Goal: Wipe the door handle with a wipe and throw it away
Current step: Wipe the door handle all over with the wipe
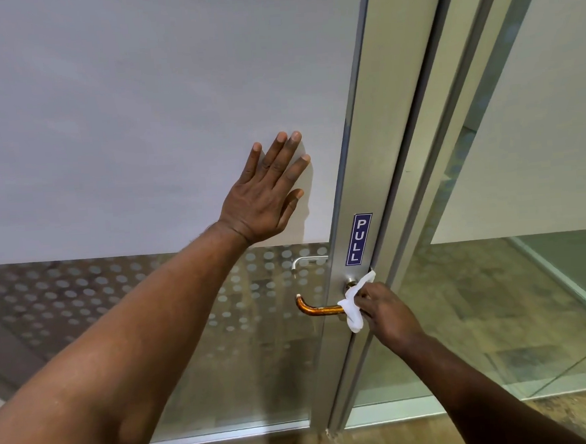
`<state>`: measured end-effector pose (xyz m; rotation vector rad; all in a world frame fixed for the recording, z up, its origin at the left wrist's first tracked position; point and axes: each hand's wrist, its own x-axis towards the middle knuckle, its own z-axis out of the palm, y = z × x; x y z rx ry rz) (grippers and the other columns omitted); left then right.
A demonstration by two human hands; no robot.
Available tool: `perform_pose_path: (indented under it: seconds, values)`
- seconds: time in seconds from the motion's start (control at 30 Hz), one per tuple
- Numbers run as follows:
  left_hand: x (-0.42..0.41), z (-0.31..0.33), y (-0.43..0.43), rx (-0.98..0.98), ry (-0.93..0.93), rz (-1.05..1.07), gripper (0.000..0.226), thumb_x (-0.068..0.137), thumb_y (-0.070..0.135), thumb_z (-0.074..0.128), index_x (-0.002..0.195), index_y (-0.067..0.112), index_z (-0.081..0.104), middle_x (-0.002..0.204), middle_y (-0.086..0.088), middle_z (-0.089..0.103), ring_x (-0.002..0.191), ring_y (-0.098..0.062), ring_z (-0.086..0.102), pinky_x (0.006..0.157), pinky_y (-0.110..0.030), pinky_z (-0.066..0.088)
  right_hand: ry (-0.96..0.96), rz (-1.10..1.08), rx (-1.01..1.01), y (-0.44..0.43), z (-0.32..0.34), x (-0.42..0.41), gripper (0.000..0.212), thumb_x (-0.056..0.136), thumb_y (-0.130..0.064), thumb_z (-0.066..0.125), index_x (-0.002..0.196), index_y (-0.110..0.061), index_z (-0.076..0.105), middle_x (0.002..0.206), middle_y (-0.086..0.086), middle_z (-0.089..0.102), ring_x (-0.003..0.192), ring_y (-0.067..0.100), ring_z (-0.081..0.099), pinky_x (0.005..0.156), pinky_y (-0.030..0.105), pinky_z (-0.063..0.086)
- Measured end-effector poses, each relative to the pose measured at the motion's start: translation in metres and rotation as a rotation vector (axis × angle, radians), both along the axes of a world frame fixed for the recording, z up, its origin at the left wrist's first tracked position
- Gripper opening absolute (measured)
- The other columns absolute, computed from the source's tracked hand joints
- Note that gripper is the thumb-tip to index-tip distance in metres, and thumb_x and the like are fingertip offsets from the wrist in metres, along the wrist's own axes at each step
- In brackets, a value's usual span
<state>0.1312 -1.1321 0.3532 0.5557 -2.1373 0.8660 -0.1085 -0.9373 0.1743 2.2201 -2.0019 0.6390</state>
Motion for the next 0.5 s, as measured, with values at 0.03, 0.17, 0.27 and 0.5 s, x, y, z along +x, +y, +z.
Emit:
perform_pose_path:
  seconds: [0.03,0.17,0.27,0.5]
  values:
    - [0.0,0.0,0.0,-0.001,0.001,0.003,0.061,0.108,0.035,0.033,0.162,0.011,0.019,0.168,-0.019,0.015,0.158,-0.032,0.006,0.127,-0.044,-0.009,0.018,0.0,-0.011,0.0,0.0,0.0,0.013,0.081,-0.002,0.076,0.09,-0.012,0.077,0.093,0.004,0.068,0.088,0.027,0.062,0.069,0.038,0.052]
    - [0.0,0.0,0.0,-0.004,0.003,0.001,0.061,0.108,0.035,0.033,0.162,0.011,0.019,0.168,-0.019,0.015,0.157,-0.025,-0.003,0.127,-0.044,-0.01,0.068,0.029,-0.04,-0.001,0.003,0.003,0.016,0.075,-0.001,0.081,0.088,-0.01,0.078,0.088,0.006,0.069,0.082,0.03,0.064,0.067,0.04,0.052]
    - [0.0,-0.001,-0.001,-0.006,0.002,0.005,0.061,0.108,0.035,0.033,0.162,0.011,0.018,0.169,-0.018,0.013,0.157,-0.025,-0.005,0.127,-0.044,-0.009,0.085,0.069,-0.05,-0.002,0.002,0.006,0.017,0.074,-0.005,0.082,0.087,-0.012,0.076,0.088,0.005,0.068,0.081,0.03,0.065,0.068,0.038,0.05]
    - [-0.001,-0.002,-0.003,-0.012,-0.008,0.01,0.062,0.108,0.036,0.034,0.162,0.011,0.019,0.169,-0.018,0.013,0.157,-0.024,-0.006,0.127,-0.044,-0.01,0.077,0.188,-0.124,-0.009,-0.01,0.046,0.028,0.078,-0.006,0.075,0.1,-0.023,0.071,0.094,-0.003,0.065,0.087,0.021,0.06,0.085,0.037,0.05]
